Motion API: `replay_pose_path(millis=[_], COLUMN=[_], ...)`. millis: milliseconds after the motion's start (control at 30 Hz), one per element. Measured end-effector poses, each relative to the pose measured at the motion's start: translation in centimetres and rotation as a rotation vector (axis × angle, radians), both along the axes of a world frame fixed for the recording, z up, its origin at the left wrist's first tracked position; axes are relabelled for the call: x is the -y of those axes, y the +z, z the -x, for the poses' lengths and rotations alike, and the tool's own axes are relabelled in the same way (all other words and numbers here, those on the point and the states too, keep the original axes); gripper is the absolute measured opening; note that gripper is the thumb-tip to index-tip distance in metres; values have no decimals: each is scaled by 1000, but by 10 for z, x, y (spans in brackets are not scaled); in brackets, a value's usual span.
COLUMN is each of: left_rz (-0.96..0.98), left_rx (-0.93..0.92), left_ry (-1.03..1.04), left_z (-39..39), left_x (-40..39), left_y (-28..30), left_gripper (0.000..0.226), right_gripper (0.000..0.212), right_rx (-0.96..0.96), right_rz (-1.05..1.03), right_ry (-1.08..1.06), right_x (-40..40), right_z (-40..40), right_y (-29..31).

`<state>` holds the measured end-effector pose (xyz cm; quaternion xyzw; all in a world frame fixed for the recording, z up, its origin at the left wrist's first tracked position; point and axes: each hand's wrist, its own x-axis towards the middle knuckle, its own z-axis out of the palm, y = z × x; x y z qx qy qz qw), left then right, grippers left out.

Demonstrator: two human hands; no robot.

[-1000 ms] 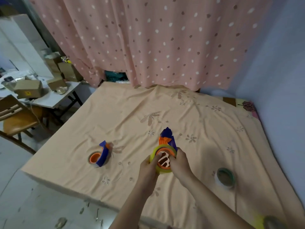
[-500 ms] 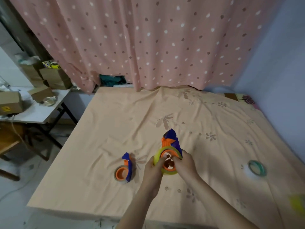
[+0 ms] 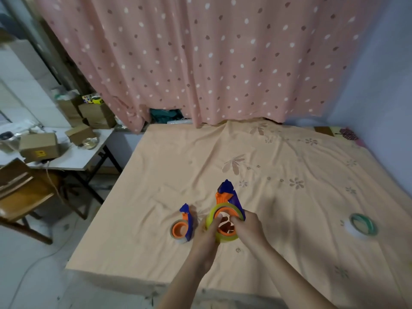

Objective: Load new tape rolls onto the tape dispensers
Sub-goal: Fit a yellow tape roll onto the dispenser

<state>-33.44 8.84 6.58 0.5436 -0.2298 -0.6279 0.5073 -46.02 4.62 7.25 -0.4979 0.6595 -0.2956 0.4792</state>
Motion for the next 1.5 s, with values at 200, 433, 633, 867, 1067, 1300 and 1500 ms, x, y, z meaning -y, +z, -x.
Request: replay_pose_path(millis=[200,433,633,867,1067,1300,1500], left_rz=[5,13,-73,-152,-283,-378,-428], left_rx=[26,15,42,112,113,152,202], left_ry=[24,11,-35,-162,-223,-214,-240], left_z=[-23,-66,-136,-265,-340,-376,-389], left_x=[-29,-39,-24,9,30,56,84], left_y=[6,3,-26,-54,-90,-127,-155], left_gripper=[32,16,35,27,30,19,32], right_gripper=[18,20,18,9,43,25,22], right_rx=[2,-47,-75,-100,-211,-408,-501], right_rz=[17,6,-15,-84,-182,-248,-282], right_ry=[59,77,59,-10,16,166,195], right_x=[-24,-30,-19,8,20,51,75], right_z=[-25,-69,-133,-244,-312,-338,-359], right_y=[-5,-13,-28,-58,-73,-112,-138])
